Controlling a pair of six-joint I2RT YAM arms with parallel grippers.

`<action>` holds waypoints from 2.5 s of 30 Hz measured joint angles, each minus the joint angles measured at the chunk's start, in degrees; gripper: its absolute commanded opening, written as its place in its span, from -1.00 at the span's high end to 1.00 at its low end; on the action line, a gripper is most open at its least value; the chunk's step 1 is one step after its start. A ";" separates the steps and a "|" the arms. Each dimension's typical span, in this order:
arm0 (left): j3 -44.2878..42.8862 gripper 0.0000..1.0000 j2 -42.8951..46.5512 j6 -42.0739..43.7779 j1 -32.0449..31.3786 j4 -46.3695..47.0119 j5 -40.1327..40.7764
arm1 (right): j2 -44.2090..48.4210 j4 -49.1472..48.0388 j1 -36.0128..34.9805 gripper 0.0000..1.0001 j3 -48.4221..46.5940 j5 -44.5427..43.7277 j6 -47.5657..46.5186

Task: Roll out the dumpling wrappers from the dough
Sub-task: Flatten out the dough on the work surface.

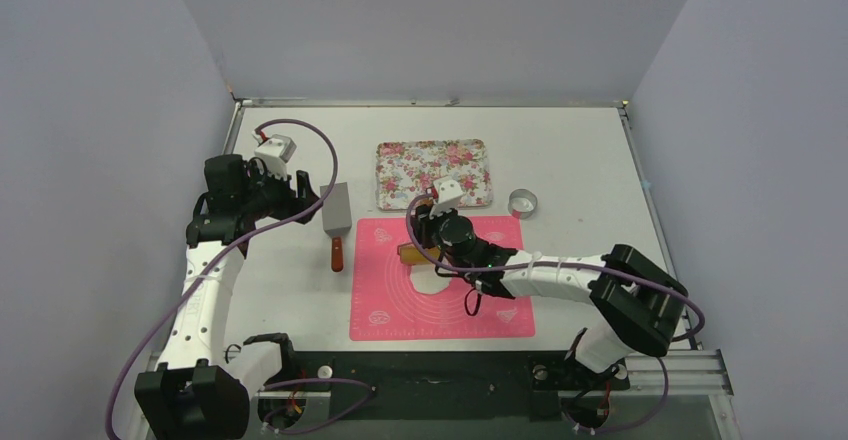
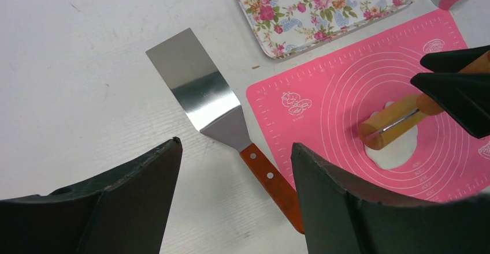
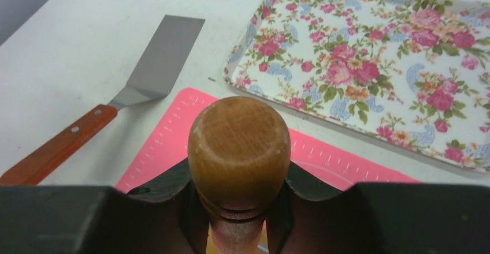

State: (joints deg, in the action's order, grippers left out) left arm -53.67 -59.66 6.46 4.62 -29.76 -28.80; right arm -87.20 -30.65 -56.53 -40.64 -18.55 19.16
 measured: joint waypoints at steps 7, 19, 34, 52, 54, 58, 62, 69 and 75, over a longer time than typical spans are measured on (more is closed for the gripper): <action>0.00 -0.36 0.00 -0.02 0.00 -0.02 -1.38 | -5.70 -2.67 1.84 1.00 -1.46 0.98 -0.59; 0.31 -0.36 -0.04 0.13 0.00 -0.09 -5.31 | -7.85 -8.81 -2.64 1.00 3.78 0.26 3.21; 0.44 -0.35 -0.02 0.17 0.00 -0.17 -5.75 | -9.68 -4.81 2.23 1.00 -2.01 1.42 0.74; 0.44 -0.35 -0.02 0.15 0.00 -0.15 -5.75 | -10.73 -12.41 0.39 1.00 1.95 -1.03 2.34; 0.44 -0.35 -0.02 0.15 0.00 -0.15 -5.75 | -11.37 -12.00 1.20 1.00 0.92 -0.44 2.19; 0.44 -0.35 -0.02 0.15 0.00 -0.15 -5.75 | -13.16 -11.15 3.28 1.00 -1.79 0.07 2.01; 0.44 -0.36 -0.04 0.15 0.00 -0.15 -5.75 | -14.49 -11.28 4.07 1.00 -3.08 0.42 2.12; 0.44 -0.35 -0.04 0.13 0.00 -0.13 -5.75 | -13.86 -17.38 3.74 1.00 0.96 -0.22 3.65; 0.44 -0.36 -0.04 0.09 0.00 -0.13 -5.75 | -12.55 -22.16 1.44 1.00 4.81 -2.58 4.61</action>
State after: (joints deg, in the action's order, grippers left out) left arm -53.23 -59.70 6.55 4.62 -29.89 -34.54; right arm -99.74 -52.82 -55.09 -35.83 -21.12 23.77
